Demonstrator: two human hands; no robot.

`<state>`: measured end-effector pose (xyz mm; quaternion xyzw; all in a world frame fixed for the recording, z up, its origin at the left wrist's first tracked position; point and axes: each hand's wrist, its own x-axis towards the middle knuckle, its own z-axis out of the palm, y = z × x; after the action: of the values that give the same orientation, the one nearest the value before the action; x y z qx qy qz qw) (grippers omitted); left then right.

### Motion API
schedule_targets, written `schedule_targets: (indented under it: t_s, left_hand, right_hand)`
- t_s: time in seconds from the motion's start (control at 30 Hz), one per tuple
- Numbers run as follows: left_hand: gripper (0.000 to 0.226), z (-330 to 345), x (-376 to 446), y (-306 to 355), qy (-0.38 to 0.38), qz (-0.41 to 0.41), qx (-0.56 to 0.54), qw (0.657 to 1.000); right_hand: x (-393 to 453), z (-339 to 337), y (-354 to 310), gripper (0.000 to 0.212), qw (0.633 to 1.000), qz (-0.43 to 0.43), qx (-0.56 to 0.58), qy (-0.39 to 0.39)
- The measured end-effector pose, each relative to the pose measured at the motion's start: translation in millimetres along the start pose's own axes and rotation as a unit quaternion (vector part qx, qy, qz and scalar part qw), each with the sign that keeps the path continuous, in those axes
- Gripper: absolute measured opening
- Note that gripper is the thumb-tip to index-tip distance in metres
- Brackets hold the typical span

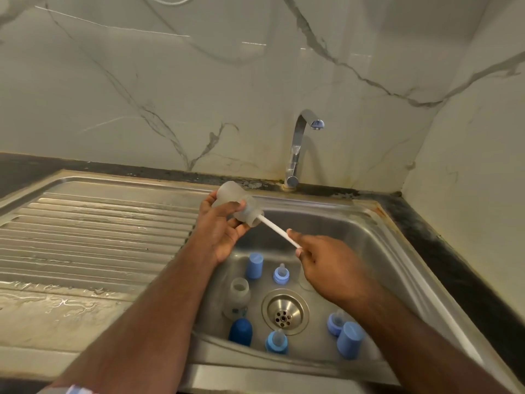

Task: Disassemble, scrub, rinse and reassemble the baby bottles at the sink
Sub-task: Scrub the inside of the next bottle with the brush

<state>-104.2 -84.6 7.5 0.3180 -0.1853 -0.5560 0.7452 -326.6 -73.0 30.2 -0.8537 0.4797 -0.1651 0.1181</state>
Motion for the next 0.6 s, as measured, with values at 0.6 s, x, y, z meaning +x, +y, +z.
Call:
schedule_targets:
  t_s: [0.6]
  left_hand:
    - [0.069, -1.7, -2.4, 1.9, -0.021, 0.006, 0.022, 1.0]
  right_hand:
    - [-5.1, 4.5, -11.9, 0.045, 0.993, 0.004, 0.105, -0.051]
